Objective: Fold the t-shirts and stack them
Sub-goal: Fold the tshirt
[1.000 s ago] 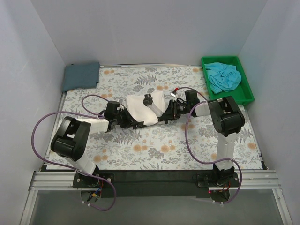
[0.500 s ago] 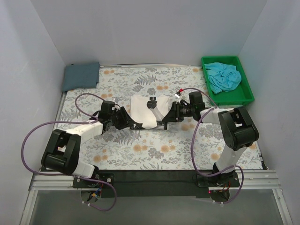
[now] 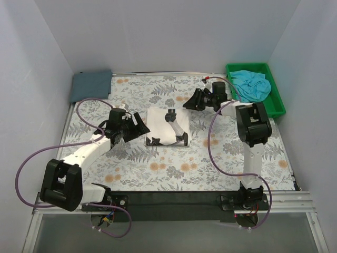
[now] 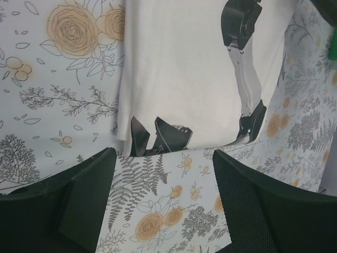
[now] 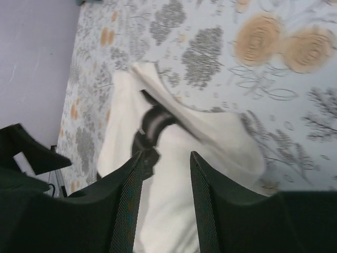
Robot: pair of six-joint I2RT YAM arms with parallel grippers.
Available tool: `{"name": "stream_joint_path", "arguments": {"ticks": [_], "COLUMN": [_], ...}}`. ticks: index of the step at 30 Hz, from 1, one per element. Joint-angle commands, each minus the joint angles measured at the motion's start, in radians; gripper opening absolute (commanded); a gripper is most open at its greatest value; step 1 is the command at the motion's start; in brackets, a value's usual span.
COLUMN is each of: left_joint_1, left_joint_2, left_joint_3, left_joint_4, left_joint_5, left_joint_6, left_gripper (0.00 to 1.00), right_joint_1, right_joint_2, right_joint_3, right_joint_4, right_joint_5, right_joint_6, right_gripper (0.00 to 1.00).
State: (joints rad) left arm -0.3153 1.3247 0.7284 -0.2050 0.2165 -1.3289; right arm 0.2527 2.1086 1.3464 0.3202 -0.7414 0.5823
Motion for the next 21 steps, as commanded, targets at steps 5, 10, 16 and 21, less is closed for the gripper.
{"name": "stream_joint_path", "arguments": {"ticks": [5, 10, 16, 21], "left_joint_1": [0.008, 0.008, 0.008, 0.008], "left_joint_2": [-0.148, -0.202, -0.229, -0.236], "left_joint_3": [-0.012, -0.004, 0.011, 0.042], "left_joint_4": [-0.126, -0.174, -0.221, -0.28], "left_joint_5": [-0.108, -0.134, -0.178, -0.276], "left_joint_6": [0.049, 0.065, 0.062, 0.045], "left_gripper": [0.81, 0.85, 0.85, 0.85], "right_joint_1": [-0.021, -0.036, 0.029, 0.21], "right_joint_2": [0.119, 0.027, -0.179, -0.295], "right_joint_3": [0.017, -0.02, -0.033, -0.001], "right_joint_4": [-0.013, -0.097, -0.35, -0.597], "right_joint_5": [0.043, 0.068, 0.218, 0.445], "right_joint_6": [0.004, -0.07, -0.231, -0.334], "right_gripper": [0.41, 0.41, 0.41, 0.41]}}
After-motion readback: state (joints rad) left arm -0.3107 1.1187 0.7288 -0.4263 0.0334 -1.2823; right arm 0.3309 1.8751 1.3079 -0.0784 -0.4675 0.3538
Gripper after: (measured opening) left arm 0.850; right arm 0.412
